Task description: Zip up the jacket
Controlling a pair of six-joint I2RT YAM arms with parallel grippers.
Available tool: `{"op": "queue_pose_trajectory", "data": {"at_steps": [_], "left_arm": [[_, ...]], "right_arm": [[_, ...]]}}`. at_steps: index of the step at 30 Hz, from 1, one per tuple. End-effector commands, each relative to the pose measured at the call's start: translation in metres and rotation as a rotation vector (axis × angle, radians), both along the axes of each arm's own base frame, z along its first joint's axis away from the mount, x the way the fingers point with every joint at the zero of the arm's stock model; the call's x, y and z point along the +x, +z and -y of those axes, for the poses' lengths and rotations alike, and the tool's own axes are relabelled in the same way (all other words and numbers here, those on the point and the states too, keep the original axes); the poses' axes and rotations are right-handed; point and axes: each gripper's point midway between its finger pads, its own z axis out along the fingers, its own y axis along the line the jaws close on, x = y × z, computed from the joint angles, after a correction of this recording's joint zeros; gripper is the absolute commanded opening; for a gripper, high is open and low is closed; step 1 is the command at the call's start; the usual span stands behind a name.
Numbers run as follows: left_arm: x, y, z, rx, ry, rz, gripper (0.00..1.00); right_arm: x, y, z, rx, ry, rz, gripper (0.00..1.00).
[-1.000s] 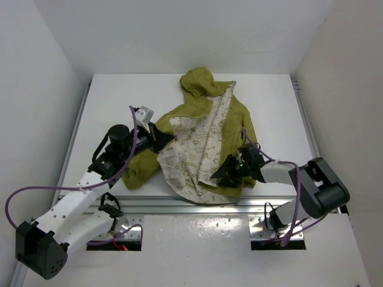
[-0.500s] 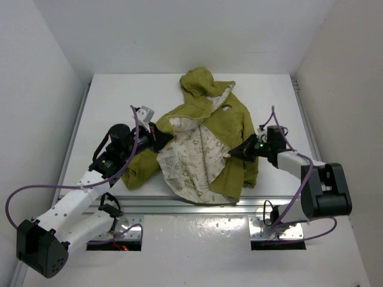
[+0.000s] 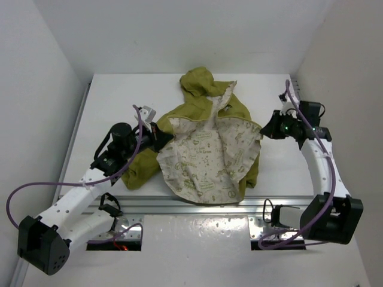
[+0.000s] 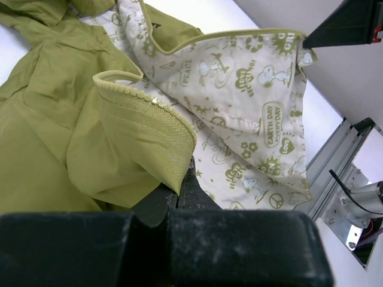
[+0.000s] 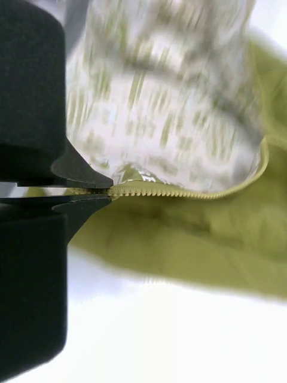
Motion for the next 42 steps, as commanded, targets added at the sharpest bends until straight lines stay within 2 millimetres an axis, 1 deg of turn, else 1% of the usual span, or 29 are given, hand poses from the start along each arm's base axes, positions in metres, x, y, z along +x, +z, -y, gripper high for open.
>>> {"op": "queue_pose_trajectory", "data": {"at_steps": [1, 3, 4, 5, 9, 12, 13, 14, 15, 17, 18, 19, 20, 21, 22, 23, 25, 26, 27, 28, 29, 30, 33, 36, 37, 39, 40, 41, 42], "left_arm": [[0.007, 0.034, -0.002, -0.024, 0.005, 0.105, 0.0], [0.009, 0.034, -0.003, -0.016, 0.015, 0.112, 0.0], [0.009, 0.034, -0.004, -0.01, 0.014, 0.119, 0.0], [0.01, 0.034, -0.005, -0.008, 0.024, 0.119, 0.0], [0.011, 0.034, -0.005, -0.008, 0.024, 0.119, 0.0], [0.011, 0.029, -0.006, -0.003, 0.035, 0.111, 0.0], [0.012, 0.027, -0.008, 0.003, 0.045, 0.102, 0.0], [0.013, 0.027, -0.009, 0.004, 0.054, 0.102, 0.0], [0.014, 0.031, -0.009, 0.009, 0.053, 0.119, 0.0], [0.014, 0.032, -0.012, 0.019, 0.065, 0.126, 0.0], [0.016, 0.032, -0.014, 0.021, 0.077, 0.127, 0.0], [0.018, 0.032, -0.016, 0.023, 0.096, 0.127, 0.0], [0.017, 0.029, -0.016, 0.027, 0.095, 0.119, 0.0], [0.017, 0.029, -0.016, 0.027, 0.095, 0.119, 0.0], [0.019, 0.029, -0.018, 0.029, 0.106, 0.119, 0.0], [0.019, 0.029, -0.018, 0.029, 0.106, 0.119, 0.0], [0.019, 0.029, -0.018, 0.029, 0.106, 0.119, 0.0], [0.019, 0.029, -0.018, 0.029, 0.106, 0.119, 0.0], [0.019, 0.029, -0.018, 0.029, 0.106, 0.119, 0.0], [0.019, 0.029, -0.018, 0.029, 0.106, 0.119, 0.0], [0.019, 0.029, -0.018, 0.029, 0.106, 0.119, 0.0], [0.018, 0.027, -0.018, 0.033, 0.106, 0.111, 0.0], [0.019, 0.024, -0.017, 0.037, 0.105, 0.103, 0.0], [0.02, 0.029, -0.017, 0.033, 0.106, 0.111, 0.0], [0.021, 0.026, -0.017, 0.037, 0.105, 0.103, 0.0], [0.021, 0.026, -0.017, 0.037, 0.105, 0.103, 0.0], [0.021, 0.024, -0.017, 0.041, 0.105, 0.095, 0.0], [0.021, 0.023, -0.017, 0.041, 0.105, 0.095, 0.0], [0.021, 0.023, -0.017, 0.048, 0.104, 0.101, 0.0]], "right_arm": [[-0.01, -0.003, 0.048, -0.405, 0.099, 0.059, 0.01], [-0.011, 0.002, 0.075, -0.533, 0.059, 0.067, 0.01], [-0.009, 0.007, 0.085, -0.596, 0.087, 0.096, 0.01], [-0.011, 0.009, 0.103, -0.62, 0.052, 0.088, 0.01], [-0.004, 0.032, 0.143, -0.76, 0.014, 0.121, 0.01], [0.008, 0.042, 0.15, -0.848, 0.017, 0.139, 0.01], [0.015, 0.04, 0.143, -0.874, 0.052, 0.142, 0.01], [0.017, 0.044, 0.152, -0.952, 0.05, 0.129, 0.01], [0.022, 0.047, 0.151, -0.971, 0.058, 0.144, 0.01], [0.027, 0.045, 0.133, -0.987, 0.153, 0.169, 0.01], [0.027, 0.044, 0.113, -0.969, 0.225, 0.192, 0.01], [0.017, 0.035, 0.088, -0.95, 0.314, 0.186, 0.01], [0.012, 0.028, 0.078, -0.961, 0.361, 0.171, 0.01], [0.006, 0.023, 0.044, -0.958, 0.479, 0.204, 0.01], [-0.007, 0.008, 0.02, -0.932, 0.547, 0.192, 0.01], [-0.021, 0.001, -0.008, -0.862, 0.645, 0.203, 0.01], [-0.036, -0.011, -0.029, -0.817, 0.7, 0.178, 0.01], [-0.054, -0.019, -0.058, -0.736, 0.81, 0.184, 0.01], [-0.06, -0.026, -0.065, -0.698, 0.807, 0.151, 0.01], [-0.072, -0.028, -0.084, -0.663, 0.87, 0.161, 0.01], [-0.082, -0.038, -0.093, -0.632, 0.917, 0.126, 0.01], [-0.088, -0.041, -0.098, -0.607, 0.912, 0.101, 0.01], [-0.115, -0.054, -0.129, -0.532, 1.01, 0.064, 0.01], [-0.135, -0.07, -0.139, -0.466, 1.009, -0.049, 0.03], [-0.139, -0.075, -0.137, -0.446, 0.971, -0.101, 0.12], [-0.148, -0.083, -0.131, -0.42, 0.959, -0.186, 0.16], [-0.153, -0.086, -0.128, -0.41, 0.94, -0.223, 0.21], [-0.155, -0.087, -0.124, -0.401, 0.927, -0.244, 0.31], [-0.164, -0.089, -0.12, -0.388, 0.936, -0.27, 0.44]]}}
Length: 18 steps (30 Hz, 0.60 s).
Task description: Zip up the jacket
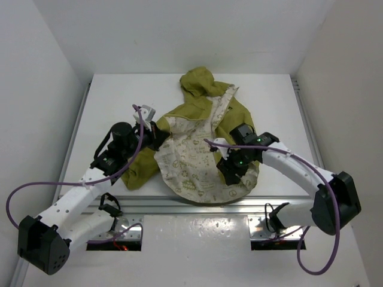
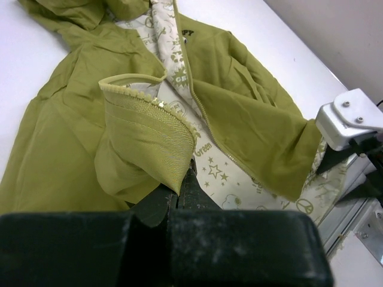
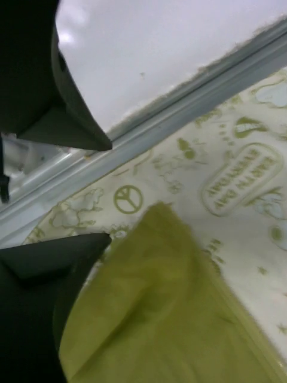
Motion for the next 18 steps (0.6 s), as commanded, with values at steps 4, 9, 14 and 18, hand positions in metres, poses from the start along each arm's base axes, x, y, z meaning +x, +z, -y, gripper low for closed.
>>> {"op": "queue_pose_trajectory", "data": {"at_steps": [4, 9, 14, 18], "left_arm": [[0.008, 0.023, -0.001, -0.01, 0.004, 0.062, 0.0], [0.009, 0.023, 0.001, -0.019, -0.003, 0.057, 0.0], [0.012, 0.025, -0.001, -0.026, 0.019, 0.061, 0.0], [0.012, 0.023, -0.002, -0.028, 0.03, 0.047, 0.0]], "right_arm": [[-0.029, 0.012, 0.005, 0.076, -0.042, -0.118, 0.77], [0.029, 0.059, 0.0, 0.286, -0.231, 0.116, 0.73], [0.058, 0.065, 0.006, 0.157, -0.319, 0.222, 0.75], [0.062, 0.049, -0.007, 0.061, -0.335, 0.207, 0.73]]}}
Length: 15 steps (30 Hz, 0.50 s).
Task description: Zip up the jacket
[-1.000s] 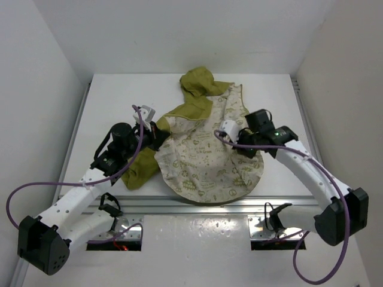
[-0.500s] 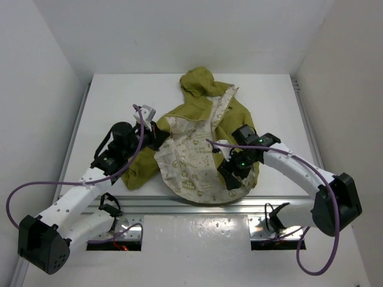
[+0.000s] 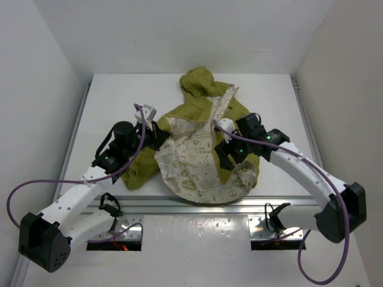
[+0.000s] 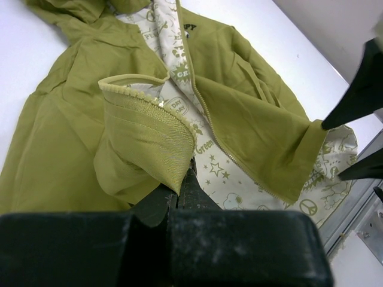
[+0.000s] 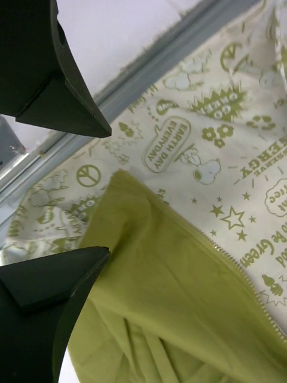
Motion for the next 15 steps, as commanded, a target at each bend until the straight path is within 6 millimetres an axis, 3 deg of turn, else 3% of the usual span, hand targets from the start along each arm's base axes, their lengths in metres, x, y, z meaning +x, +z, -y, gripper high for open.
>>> {"op": "queue_pose_trajectory", "data": {"at_steps": [1, 8, 15], "left_arm": [[0.01, 0.029, -0.004, -0.036, 0.036, 0.069, 0.0], [0.008, 0.028, -0.01, -0.033, 0.068, 0.055, 0.0], [0.007, 0.029, -0.012, -0.032, 0.077, 0.057, 0.0]], "right_arm": [[0.017, -0.01, -0.004, -0.096, -0.082, 0.043, 0.75], [0.025, -0.059, 0.015, -0.299, -0.09, 0.054, 0.79], [0.002, -0.103, 0.033, -0.408, -0.005, 0.031, 0.72]]}}
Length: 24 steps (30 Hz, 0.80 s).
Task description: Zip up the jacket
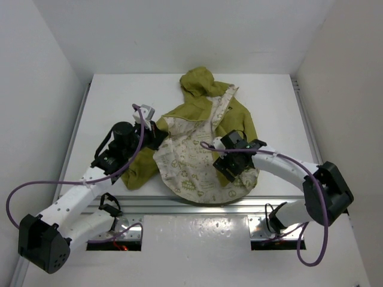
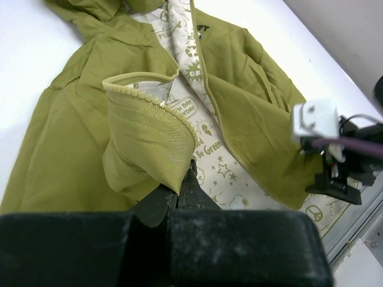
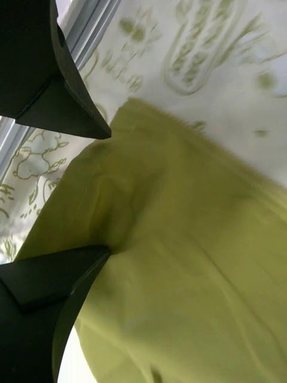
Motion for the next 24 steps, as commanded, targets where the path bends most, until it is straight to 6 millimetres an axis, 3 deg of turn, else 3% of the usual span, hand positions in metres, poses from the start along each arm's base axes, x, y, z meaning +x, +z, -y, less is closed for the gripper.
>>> {"op": "queue_pose_trajectory", "data": {"at_steps": [1, 6, 7, 10, 13, 17, 18, 21, 22, 24], "left_arm": [[0.005, 0.03, -0.005, -0.031, 0.027, 0.07, 0.0], [0.006, 0.027, -0.005, -0.026, 0.027, 0.061, 0.0], [0.006, 0.027, -0.005, -0.026, 0.027, 0.061, 0.0], [0.008, 0.025, -0.003, -0.027, 0.018, 0.058, 0.0], [0.007, 0.027, -0.001, -0.032, 0.009, 0.066, 0.0], [0.007, 0.027, 0.002, -0.035, -0.01, 0.065, 0.0], [0.008, 0.024, 0.003, -0.032, -0.01, 0.056, 0.0], [0.007, 0.026, 0.005, -0.037, -0.022, 0.064, 0.0], [0.006, 0.026, 0.006, -0.039, -0.031, 0.063, 0.0], [0.006, 0.026, 0.006, -0.039, -0.032, 0.063, 0.0]], "right_arm": [[0.005, -0.012, 0.007, -0.063, 0.033, 0.044, 0.7], [-0.005, -0.033, 0.027, -0.12, 0.029, 0.008, 0.7], [-0.004, -0.034, 0.032, -0.13, 0.021, 0.008, 0.66], [-0.005, -0.036, 0.042, -0.128, 0.0, 0.01, 0.22], [-0.004, -0.027, 0.045, -0.072, -0.024, 0.025, 0.07], [-0.002, 0.004, 0.034, 0.112, -0.056, 0.053, 0.01], [0.008, 0.027, 0.032, 0.185, -0.083, 0.114, 0.03], [0.007, 0.059, 0.019, 0.393, -0.098, 0.105, 0.09], [0.016, 0.071, 0.028, 0.424, -0.149, 0.134, 0.1], [0.011, 0.082, 0.025, 0.487, -0.172, 0.096, 0.15]]}}
